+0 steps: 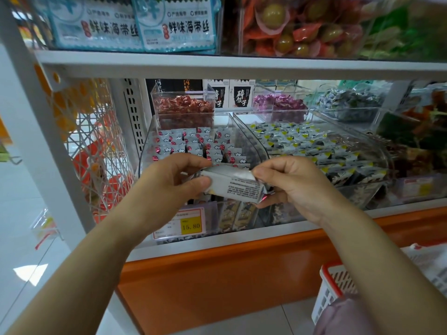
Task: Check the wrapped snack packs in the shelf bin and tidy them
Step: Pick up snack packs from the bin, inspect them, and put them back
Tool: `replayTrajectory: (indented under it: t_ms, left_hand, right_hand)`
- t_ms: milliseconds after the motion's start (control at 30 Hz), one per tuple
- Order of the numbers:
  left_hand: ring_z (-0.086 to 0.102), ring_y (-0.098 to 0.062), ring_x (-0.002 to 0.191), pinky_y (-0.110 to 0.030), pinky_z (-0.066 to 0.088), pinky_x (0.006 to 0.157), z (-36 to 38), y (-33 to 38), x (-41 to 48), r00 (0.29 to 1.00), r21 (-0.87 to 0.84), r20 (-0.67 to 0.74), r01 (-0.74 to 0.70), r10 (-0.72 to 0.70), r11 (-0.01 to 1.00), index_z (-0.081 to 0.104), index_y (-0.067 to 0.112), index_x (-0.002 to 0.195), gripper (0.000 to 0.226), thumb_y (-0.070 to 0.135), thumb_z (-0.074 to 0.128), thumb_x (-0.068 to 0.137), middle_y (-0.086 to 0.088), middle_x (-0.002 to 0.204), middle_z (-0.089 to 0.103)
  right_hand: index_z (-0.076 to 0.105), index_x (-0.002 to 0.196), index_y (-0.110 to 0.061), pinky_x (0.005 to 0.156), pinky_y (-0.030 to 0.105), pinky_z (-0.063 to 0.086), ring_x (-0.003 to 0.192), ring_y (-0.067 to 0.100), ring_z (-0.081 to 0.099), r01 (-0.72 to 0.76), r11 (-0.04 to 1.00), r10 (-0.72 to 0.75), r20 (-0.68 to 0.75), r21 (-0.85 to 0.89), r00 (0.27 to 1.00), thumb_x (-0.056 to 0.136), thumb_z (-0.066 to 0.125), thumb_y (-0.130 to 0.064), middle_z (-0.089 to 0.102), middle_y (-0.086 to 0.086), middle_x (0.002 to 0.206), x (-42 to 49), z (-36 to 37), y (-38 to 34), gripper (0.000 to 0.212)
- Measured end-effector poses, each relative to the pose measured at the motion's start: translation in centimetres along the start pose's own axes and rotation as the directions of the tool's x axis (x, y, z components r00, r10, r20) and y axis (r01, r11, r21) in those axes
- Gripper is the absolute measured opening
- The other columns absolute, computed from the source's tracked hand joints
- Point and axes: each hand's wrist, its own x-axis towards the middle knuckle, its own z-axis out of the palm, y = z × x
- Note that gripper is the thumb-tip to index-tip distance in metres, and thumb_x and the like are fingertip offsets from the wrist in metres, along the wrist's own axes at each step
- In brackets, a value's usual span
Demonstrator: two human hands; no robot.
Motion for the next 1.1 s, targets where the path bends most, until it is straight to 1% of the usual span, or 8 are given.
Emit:
replayTrajectory:
  t_ms: [267,400,500,600,667,833,967,1100]
  left_hand:
    - [0.069,-0.005,0.073,-0.015,0.055,0.064,0.2,-0.3,0.3,0.985,-0.084,-0.172,0.006,-0.021,0.996,0.065,0.03,0.088,0.018,0.019,0.051,0.094,0.006,0.08,0.071]
    - [0.068,-0.006,0.071,-0.019,0.057,0.061,0.3,0.0,0.5,0.966,-0.072,-0.258,0.008,-0.026,0.997,0.066,0.025,0.095,0.019,0.022,0.047,0.096,0.004,0.077,0.07]
    - [0.061,-0.01,0.096,-0.03,0.052,0.079,-0.1,-0.5,0.8,0.932,0.262,-0.352,0.005,0.091,0.965,0.057,0.02,0.124,0.033,0.033,0.044,0.096,0.005,0.109,0.065]
    - [0.04,-0.024,0.126,-0.043,0.031,0.103,-1.5,-1.0,1.1,0.893,0.684,-0.35,0.036,0.283,0.729,0.049,0.017,0.132,0.039,0.028,0.045,0.095,-0.003,0.134,0.052]
    - [0.024,-0.023,0.137,-0.049,0.015,0.111,-1.9,-1.6,1.3,0.933,0.795,-0.28,0.092,0.227,0.599,0.045,0.019,0.136,0.042,0.029,0.042,0.095,-0.002,0.144,0.041]
    - [-0.003,-0.019,0.144,-0.052,0.001,0.113,-1.5,-3.0,1.6,0.992,0.876,-0.118,0.082,0.046,0.476,0.034,0.027,0.14,0.054,0.049,0.016,0.094,0.001,0.156,0.014]
    - [-0.007,-0.018,0.144,-0.048,0.002,0.114,-1.9,-3.2,1.7,0.994,0.85,-0.108,0.075,0.033,0.521,0.035,0.027,0.14,0.06,0.054,0.015,0.091,0.0,0.157,0.009]
    - [-0.011,-0.016,0.144,-0.046,0.001,0.114,-2.2,-3.3,1.6,0.994,0.83,-0.11,0.082,0.018,0.552,0.022,0.022,0.146,0.062,0.054,0.026,0.092,-0.001,0.158,-0.001]
  right_hand:
    - [0.069,0.092,-0.028,0.068,0.03,0.06,0.08,0.02,0.071,0.121,0.992,-0.118,-0.06,0.039,0.991,0.074,0.063,-0.041,0.07,0.01,0.092,-0.6,2.8,1.1,0.023]
    - [0.061,0.111,-0.028,0.068,0.021,0.056,0.075,0.017,0.07,0.24,0.965,-0.252,-0.116,-0.108,0.961,0.082,0.067,-0.021,0.065,0.013,0.093,-0.5,3.9,1.1,0.03]
    - [0.062,0.105,-0.027,0.064,0.018,0.055,0.074,0.017,0.069,0.293,0.953,-0.301,-0.265,-0.07,0.916,0.085,0.066,-0.016,0.064,0.011,0.089,0.0,3.8,0.9,0.023]
    - [0.06,0.101,-0.028,0.068,0.024,0.058,0.07,0.011,0.068,0.303,0.948,-0.318,-0.351,-0.098,0.881,0.086,0.065,-0.016,0.058,-0.003,0.075,0.9,3.5,0.8,0.02]
    - [0.057,0.103,-0.022,0.071,0.031,0.059,0.074,0.013,0.068,0.303,0.939,-0.343,-0.365,-0.164,0.865,0.086,0.065,-0.016,0.056,-0.003,0.075,1.9,3.5,0.5,0.02]
    - [0.053,0.095,-0.01,0.08,0.046,0.054,0.086,0.031,0.064,0.306,0.904,-0.4,-0.334,-0.298,0.854,0.083,0.068,-0.014,0.058,0.006,0.086,6.0,5.3,-0.4,0.02]
    - [0.053,0.095,-0.011,0.066,0.015,0.04,0.077,0.008,0.051,0.324,0.785,-0.475,-0.179,-0.528,0.861,0.085,0.067,-0.02,0.053,-0.007,0.084,9.5,6.9,-0.9,0.02]
    - [0.058,0.099,-0.012,0.072,0.023,0.033,0.085,0.007,0.048,0.325,0.638,-0.421,0.038,-0.698,0.906,0.083,0.069,-0.024,0.055,-0.004,0.094,12.4,8.1,-1.5,0.023]
